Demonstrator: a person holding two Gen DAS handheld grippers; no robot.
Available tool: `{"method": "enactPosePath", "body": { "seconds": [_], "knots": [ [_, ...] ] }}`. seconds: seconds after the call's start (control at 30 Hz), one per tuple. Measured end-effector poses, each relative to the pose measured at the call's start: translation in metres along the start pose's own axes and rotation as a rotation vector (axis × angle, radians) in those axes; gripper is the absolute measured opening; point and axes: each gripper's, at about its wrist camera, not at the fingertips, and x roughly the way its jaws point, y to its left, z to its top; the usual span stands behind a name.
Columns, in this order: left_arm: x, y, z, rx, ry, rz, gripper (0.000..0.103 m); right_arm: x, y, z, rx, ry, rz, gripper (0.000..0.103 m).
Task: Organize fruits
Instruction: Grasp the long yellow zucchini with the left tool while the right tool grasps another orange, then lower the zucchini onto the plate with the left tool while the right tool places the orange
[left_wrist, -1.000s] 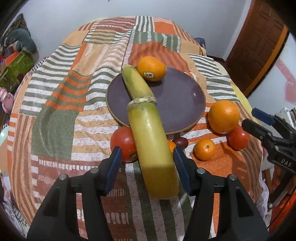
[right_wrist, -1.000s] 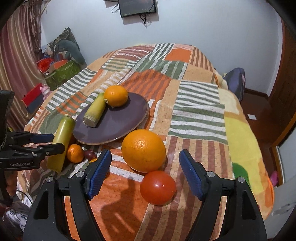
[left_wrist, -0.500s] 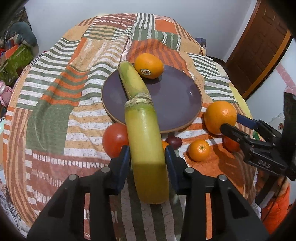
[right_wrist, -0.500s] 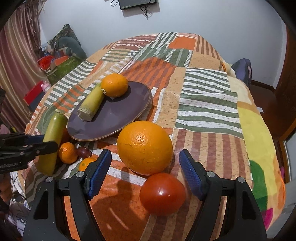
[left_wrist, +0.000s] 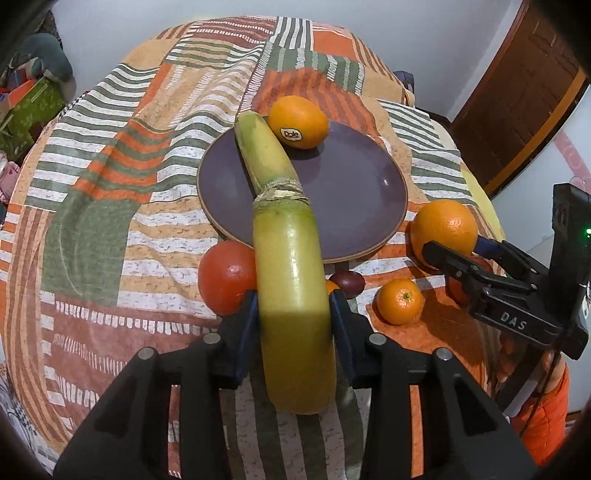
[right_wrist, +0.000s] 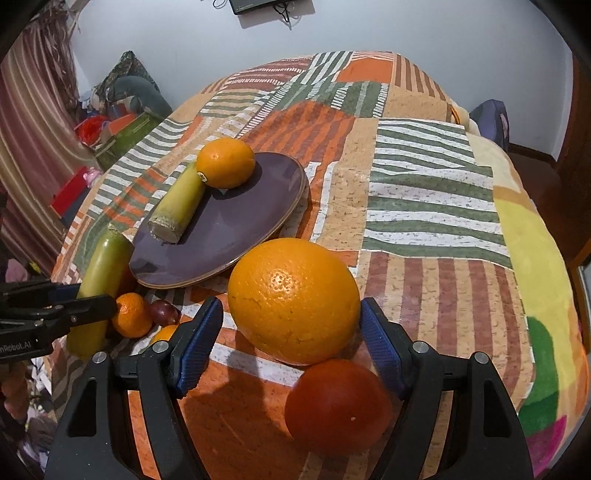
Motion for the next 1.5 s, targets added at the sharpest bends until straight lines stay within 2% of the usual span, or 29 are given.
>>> {"method": "enactPosePath", "body": {
  "seconds": [0.17, 0.37, 0.67, 0.97, 1.23, 1.5],
  "knots": [
    [-0.008, 0.0, -0.002, 0.007, 0.002, -0.043, 0.037, -0.003, 0.001, -0.001, -0.014, -0.008, -0.012, 0.066],
    [-0.026, -0.006, 0.005, 0.023, -0.054, -0.073, 0.037, -0.007, 0.0, 0.0, 0.021, -0.017, 0.008, 0.065],
    [-0.024, -0.015, 0.018, 0.091, -0.066, -0.065, 0.037, -0.016, 0.009, 0.007, -0.01, -0.047, 0.005, 0.065],
    [-0.029, -0.029, 0.045, 0.164, -0.143, -0.045, 0.036, -0.023, 0.013, 0.022, -0.03, -0.09, 0.002, 0.065],
    [-0.018, -0.034, 0.069, 0.212, -0.15, -0.021, 0.036, -0.022, 0.017, 0.035, -0.038, -0.115, -0.001, 0.065],
    [-0.004, -0.04, 0.097, 0.226, -0.141, -0.056, 0.035, -0.016, 0.018, 0.046, -0.045, -0.121, -0.001, 0.065]
  ]
}}
